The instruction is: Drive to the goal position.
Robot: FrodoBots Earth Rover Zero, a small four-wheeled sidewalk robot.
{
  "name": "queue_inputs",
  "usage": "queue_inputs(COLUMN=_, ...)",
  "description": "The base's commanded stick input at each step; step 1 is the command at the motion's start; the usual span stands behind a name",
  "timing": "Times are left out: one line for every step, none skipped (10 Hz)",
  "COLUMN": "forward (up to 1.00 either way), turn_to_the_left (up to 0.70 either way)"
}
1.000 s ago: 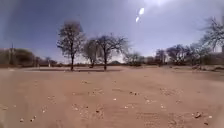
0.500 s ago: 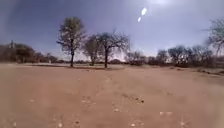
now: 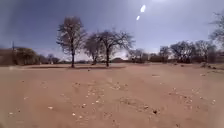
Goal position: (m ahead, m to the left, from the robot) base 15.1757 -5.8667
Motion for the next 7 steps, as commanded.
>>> queue_inputs(forward=1.0, turn_to_the_left=0.0)
queue_inputs(forward=1.0, turn_to_the_left=0.0)
queue_inputs(forward=1.0, turn_to_the_left=0.0)
queue_inputs(forward=1.0, turn_to_the_left=0.0)
queue_inputs(forward=1.0, turn_to_the_left=0.0)
queue_inputs(forward=1.0, turn_to_the_left=0.0)
queue_inputs(forward=1.0, turn_to_the_left=0.0)
